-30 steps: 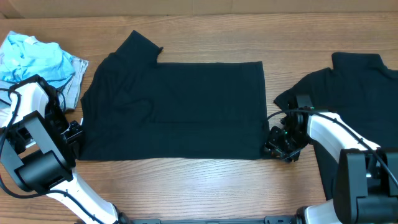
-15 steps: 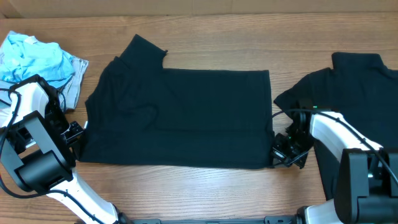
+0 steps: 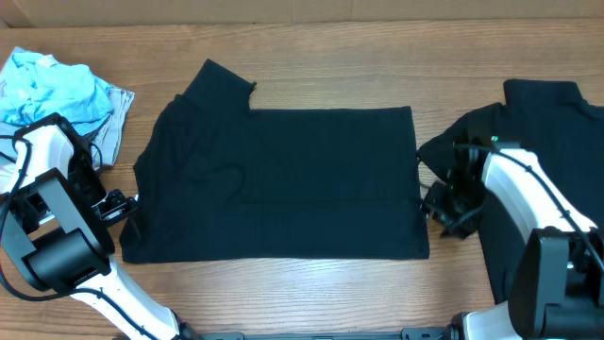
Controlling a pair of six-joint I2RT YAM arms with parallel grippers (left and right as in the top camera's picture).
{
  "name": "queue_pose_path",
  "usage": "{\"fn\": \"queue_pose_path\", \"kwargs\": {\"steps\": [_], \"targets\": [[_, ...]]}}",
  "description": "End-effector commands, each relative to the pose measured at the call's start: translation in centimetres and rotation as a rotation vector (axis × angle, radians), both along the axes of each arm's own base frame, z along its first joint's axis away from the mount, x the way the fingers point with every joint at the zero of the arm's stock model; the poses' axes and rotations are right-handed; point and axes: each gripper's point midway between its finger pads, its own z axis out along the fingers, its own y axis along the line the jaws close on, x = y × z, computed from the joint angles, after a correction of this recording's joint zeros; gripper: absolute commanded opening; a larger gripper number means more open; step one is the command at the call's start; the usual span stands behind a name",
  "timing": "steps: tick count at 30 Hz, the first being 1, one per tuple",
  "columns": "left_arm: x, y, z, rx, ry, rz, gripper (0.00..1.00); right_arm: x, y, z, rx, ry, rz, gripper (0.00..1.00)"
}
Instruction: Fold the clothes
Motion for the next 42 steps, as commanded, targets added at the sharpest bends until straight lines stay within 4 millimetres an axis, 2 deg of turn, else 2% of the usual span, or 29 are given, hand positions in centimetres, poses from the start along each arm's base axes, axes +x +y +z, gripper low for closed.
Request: {"fn": "queue_pose_path", "kwargs": {"steps": [1,4,6,8,11,15,17,20,23,25,28,32,36,42], "targets": [[3.6,-1.9,1.1,-0.195,-0.18,-0.028,0.78,4.7,-0.6,3.7,-0.018,-0.178,0.046,0.53],[7.1,-3.1,3.3,-0.301,-0.35,-0.1,0.68,8.3,0.1,7.3,0.021,-0.328,0.104,0.55],[10.0,-3.8,5.1,-0.337,-0.478,-0.187,0.68,10.3,0.7,9.5,0.054,-0.416,0.121,0.55],[13.6,-4.8,6.9,-0.331,-0.614,-0.274,0.68,12.2,1.3,11.7,0.091,-0.51,0.126,0.55],[19.3,-6.9,8.9,-0.252,-0.797,-0.447,0.69,15.1,2.3,13.9,0.144,-0.653,0.141,0.62],[26.1,-9.4,9.3,-0.096,-0.976,-0.639,0.83,17.4,3.1,14.4,0.177,-0.748,0.178,0.72],[29.2,-11.1,8.9,-0.042,-1.051,-0.718,0.92,18.1,3.6,13.6,0.207,-0.745,0.183,0.77],[32.6,-12.9,7.8,0.012,-1.123,-0.79,0.94,18.2,3.6,11.9,0.217,-0.693,0.177,0.78],[34.9,-13.9,5.6,0.055,-1.144,-0.823,0.89,17.6,3.7,10.2,0.224,-0.624,0.168,0.78],[36.4,-14.0,2.9,0.078,-1.146,-0.828,0.85,17.0,3.7,9.5,0.228,-0.582,0.163,0.78],[37.7,-13.9,-0.1,0.082,-1.151,-0.777,0.84,16.6,3.7,9.3,0.23,-0.561,0.16,0.78],[38.8,-13.9,-3.1,0.07,-1.164,-0.749,0.84,16.2,3.7,9.2,0.231,-0.546,0.158,0.78],[39.7,-14.3,-4.4,0.062,-1.197,-0.757,0.84,16.2,3.7,9.2,0.232,-0.543,0.154,0.78],[40.9,-14.4,-4.2,0.087,-1.242,-0.763,0.85,15.9,3.7,9.1,0.233,-0.531,0.153,0.78]]}}
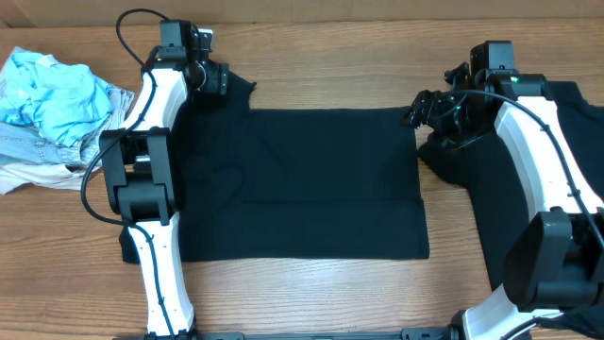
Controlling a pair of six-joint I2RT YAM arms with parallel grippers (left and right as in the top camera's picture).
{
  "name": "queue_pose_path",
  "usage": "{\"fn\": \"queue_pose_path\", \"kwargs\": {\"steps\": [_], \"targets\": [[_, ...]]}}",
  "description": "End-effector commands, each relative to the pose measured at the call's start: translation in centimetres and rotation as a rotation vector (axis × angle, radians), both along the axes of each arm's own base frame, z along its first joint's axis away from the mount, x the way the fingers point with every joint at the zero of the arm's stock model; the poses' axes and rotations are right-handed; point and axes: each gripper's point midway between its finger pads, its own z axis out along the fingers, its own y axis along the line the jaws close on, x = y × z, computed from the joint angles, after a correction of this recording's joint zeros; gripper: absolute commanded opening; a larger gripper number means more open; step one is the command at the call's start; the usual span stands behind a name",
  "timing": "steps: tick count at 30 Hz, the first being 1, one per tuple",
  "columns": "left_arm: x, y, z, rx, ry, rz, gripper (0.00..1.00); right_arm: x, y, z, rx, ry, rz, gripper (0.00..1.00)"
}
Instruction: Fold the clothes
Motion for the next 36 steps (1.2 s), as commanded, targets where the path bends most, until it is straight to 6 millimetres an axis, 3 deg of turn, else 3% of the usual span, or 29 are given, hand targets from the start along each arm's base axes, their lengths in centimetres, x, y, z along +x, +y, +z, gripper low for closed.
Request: {"fn": "queue_pose_path", "kwargs": {"steps": [1,4,7,12,16,20,22,25,26,36], "targets": [[0.7,0.0,-0.6,-0.013,-0.019,0.017,0.85,0.2,0.2,0.9,0.009,-0.023,0.006,0.78],[1.7,0.6,0.1,-0.022,-0.066,0.039,0.84,0.1,0.2,0.9,0.01,-0.02,0.006,0.78],[2.0,0.8,0.1,-0.04,-0.077,0.067,0.73,0.1,0.2,0.9,0.009,-0.017,0.006,0.78],[2.4,0.4,-1.6,-0.054,-0.08,0.075,0.6,-0.1,0.2,0.8,0.01,-0.011,0.006,0.74],[2.5,0.5,-3.0,-0.055,-0.073,0.075,0.58,-0.6,0.2,0.7,0.01,0.013,0.006,0.74],[2.5,0.6,-3.2,-0.066,-0.073,0.088,0.56,-0.9,0.2,0.6,0.01,0.026,0.006,0.74],[2.6,0.5,-3.0,-0.074,-0.077,0.091,0.42,-0.9,0.2,0.6,0.01,0.027,0.006,0.73],[2.4,-0.1,-2.7,-0.11,-0.061,0.079,0.09,-0.4,0.0,0.7,-0.002,0.004,0.007,0.73],[2.3,-0.4,-2.2,-0.132,-0.051,0.074,0.04,0.1,-0.3,0.6,-0.025,-0.018,0.001,0.73],[1.5,-0.2,6.2,-0.13,-0.058,0.069,0.04,5.6,-3.7,0.9,-0.214,-0.226,-0.074,0.65]]}}
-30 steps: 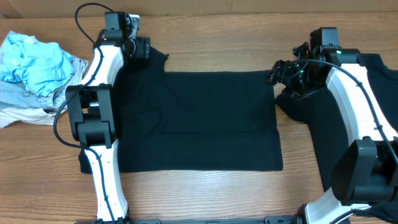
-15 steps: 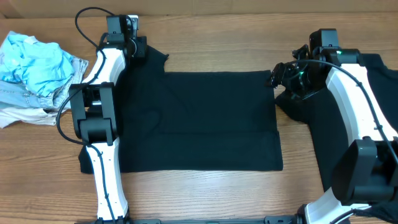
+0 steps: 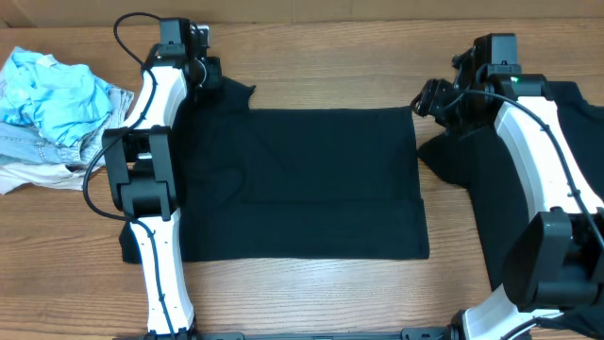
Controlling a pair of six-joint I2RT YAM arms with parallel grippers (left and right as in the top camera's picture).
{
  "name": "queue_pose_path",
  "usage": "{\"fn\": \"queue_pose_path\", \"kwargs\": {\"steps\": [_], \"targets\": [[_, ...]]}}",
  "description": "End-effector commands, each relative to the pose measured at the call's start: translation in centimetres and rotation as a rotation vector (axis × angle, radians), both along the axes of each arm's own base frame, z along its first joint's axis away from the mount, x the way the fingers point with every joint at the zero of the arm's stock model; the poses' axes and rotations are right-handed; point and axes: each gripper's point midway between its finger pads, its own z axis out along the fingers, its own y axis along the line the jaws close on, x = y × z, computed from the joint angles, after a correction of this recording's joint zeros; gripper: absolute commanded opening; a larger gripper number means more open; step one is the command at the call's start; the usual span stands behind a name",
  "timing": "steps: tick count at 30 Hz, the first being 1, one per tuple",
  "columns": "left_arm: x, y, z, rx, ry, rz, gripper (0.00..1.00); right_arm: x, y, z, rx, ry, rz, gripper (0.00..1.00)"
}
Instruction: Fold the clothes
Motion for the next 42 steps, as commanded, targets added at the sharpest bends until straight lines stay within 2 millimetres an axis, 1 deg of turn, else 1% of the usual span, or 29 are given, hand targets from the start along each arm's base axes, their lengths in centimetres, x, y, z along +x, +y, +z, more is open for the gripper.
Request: {"fn": "queue_pose_path", "kwargs": {"steps": [1,2,5,7,9,10,12,14,16,17,19,21,25,27,31,32,34,35,39,42], "targets": [[0.5,0.4,7.6,-0.003,-0.092,0.004,0.04,2.1,-1.6,-0.1,-0.093,-0.064,-0.027,0.65],[0.3,0.5,8.2,0.005,-0.089,0.01,0.04,2.5,-1.6,-0.4,-0.098,-0.074,-0.014,0.65],[-1.1,1.1,10.3,0.037,-0.067,0.033,0.04,3.8,-1.7,-2.4,-0.114,-0.077,0.009,0.64],[-2.2,1.2,12.1,0.044,-0.059,0.038,0.04,4.8,-1.7,-4.5,-0.128,-0.075,0.035,0.64],[-2.9,1.2,13.4,0.044,-0.059,0.038,0.04,5.5,-1.8,-6.3,-0.133,-0.068,0.038,0.64],[-3.4,1.2,14.5,0.044,-0.062,0.038,0.04,5.9,-1.8,-7.6,-0.132,-0.06,0.039,0.64],[-4.1,1.1,15.8,0.042,-0.066,0.038,0.04,6.4,-1.8,-9.3,-0.131,-0.046,0.04,0.65],[-4.6,1.1,17.0,0.043,-0.075,0.038,0.04,6.6,-1.5,-10.5,-0.134,-0.043,0.053,0.7],[-5.1,1.1,18.3,0.044,-0.085,0.038,0.04,7.0,-0.9,-11.4,-0.123,-0.047,0.073,0.71],[-5.3,1.1,18.6,0.044,-0.087,0.038,0.04,7.1,-0.6,-11.4,-0.114,-0.052,0.078,0.71],[-5.7,1.1,19.0,0.044,-0.083,0.038,0.04,7.1,0.0,-11.9,-0.091,-0.049,0.094,0.7],[-6.1,1.1,18.9,0.043,-0.067,0.038,0.04,7.0,0.4,-12.5,-0.088,-0.037,0.101,0.63],[-7.0,1.1,18.2,0.046,-0.021,0.038,0.04,6.8,1.1,-14.0,-0.079,-0.015,0.117,0.6],[-7.2,1.1,18.1,0.046,-0.014,0.038,0.04,6.7,1.4,-14.5,-0.071,-0.009,0.124,0.59],[-7.2,1.4,18.1,0.076,-0.016,0.023,0.04,7.0,1.5,-14.7,-0.07,-0.018,0.126,0.53],[-7.2,1.3,18.1,0.079,-0.015,0.022,0.04,7.2,1.5,-14.6,-0.07,-0.029,0.126,0.48],[-7.3,1.4,18.0,0.085,-0.009,0.021,0.04,7.6,1.5,-14.3,-0.071,-0.048,0.126,0.34],[-7.4,1.4,17.9,0.086,-0.005,0.021,0.04,7.8,1.4,-14.2,-0.071,-0.053,0.123,0.28],[-7.9,1.4,17.5,0.088,0.02,0.015,0.04,7.9,1.0,-13.3,-0.057,-0.066,0.116,0.15],[-8.5,1.4,17.2,0.091,0.046,0.01,0.04,7.8,1.0,-11.7,-0.036,-0.083,0.118,0.11]]}}
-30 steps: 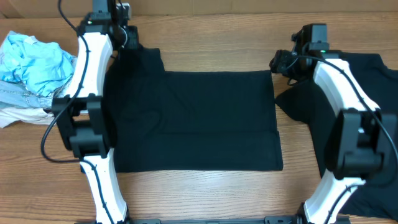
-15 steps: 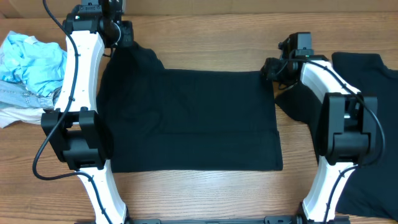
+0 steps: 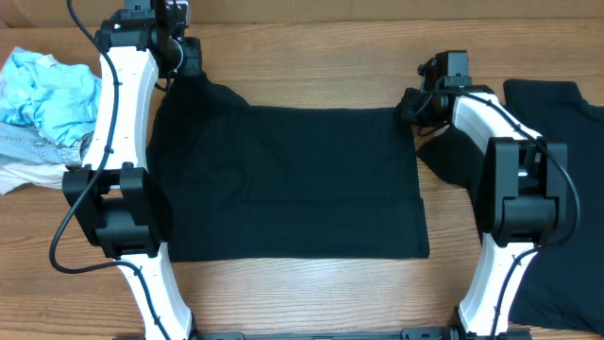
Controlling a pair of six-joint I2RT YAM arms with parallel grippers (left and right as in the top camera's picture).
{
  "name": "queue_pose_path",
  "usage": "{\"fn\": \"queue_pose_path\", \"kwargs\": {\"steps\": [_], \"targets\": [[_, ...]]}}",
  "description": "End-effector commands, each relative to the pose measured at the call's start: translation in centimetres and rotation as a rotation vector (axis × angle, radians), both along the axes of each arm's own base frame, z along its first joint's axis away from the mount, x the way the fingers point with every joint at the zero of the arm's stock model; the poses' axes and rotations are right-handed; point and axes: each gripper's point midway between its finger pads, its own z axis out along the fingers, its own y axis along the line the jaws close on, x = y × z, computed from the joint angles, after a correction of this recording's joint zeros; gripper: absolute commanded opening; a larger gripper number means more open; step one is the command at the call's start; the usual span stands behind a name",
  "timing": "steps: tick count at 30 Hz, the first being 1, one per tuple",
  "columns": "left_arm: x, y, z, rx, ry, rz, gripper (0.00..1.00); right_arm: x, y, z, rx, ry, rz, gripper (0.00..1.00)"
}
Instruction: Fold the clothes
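Observation:
A black shirt (image 3: 293,179) lies spread flat across the middle of the table. Its far left corner is drawn up to a point at my left gripper (image 3: 185,64), which looks shut on that corner. At the shirt's far right corner sits my right gripper (image 3: 408,106), with its fingers over the cloth's edge. The overhead view is too small to show how those fingers stand.
A second black garment (image 3: 557,123) lies at the right, partly under my right arm. A crumpled pile of light blue and white clothes (image 3: 47,99) sits at the far left. The table's far edge (image 3: 302,28) runs just behind both grippers.
My left gripper has shifted a little further back and left, and the shirt's far left sleeve is now pulled up toward it. My right gripper has moved left and down onto the shirt's far right corner.
Both grippers were first low at the shirt's left and right sides near the front. Then both stood at the far corners, the left by the sleeve and the right just beyond the right corner. Now each is on its corner, and the left corner is drawn up.

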Motion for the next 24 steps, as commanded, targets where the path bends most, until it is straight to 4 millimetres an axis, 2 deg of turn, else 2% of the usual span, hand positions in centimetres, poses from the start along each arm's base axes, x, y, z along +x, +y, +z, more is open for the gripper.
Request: {"fn": "queue_pose_path", "kwargs": {"steps": [1,5,10,17,24], "targets": [[-0.3,0.5,2.0,0.029,-0.03,-0.018,0.04,0.5,-0.1,2.7,0.031,-0.044,0.007,0.1],[-1.7,1.0,1.2,0.07,0.033,-0.035,0.04,-0.4,-0.1,5.9,0.04,-0.056,0.008,0.09],[-4.6,2.3,0.0,0.113,0.165,0.019,0.04,-3.0,-0.1,9.0,0.041,-0.017,0.007,0.09],[-9.3,3.0,-1.1,0.105,0.359,0.031,0.04,-6.6,-0.1,9.5,0.039,0.107,0.003,0.09],[-14.0,4.3,-1.6,0.096,0.552,0.047,0.04,-9.6,-1.4,9.2,-0.006,0.221,-0.028,0.08]]}}
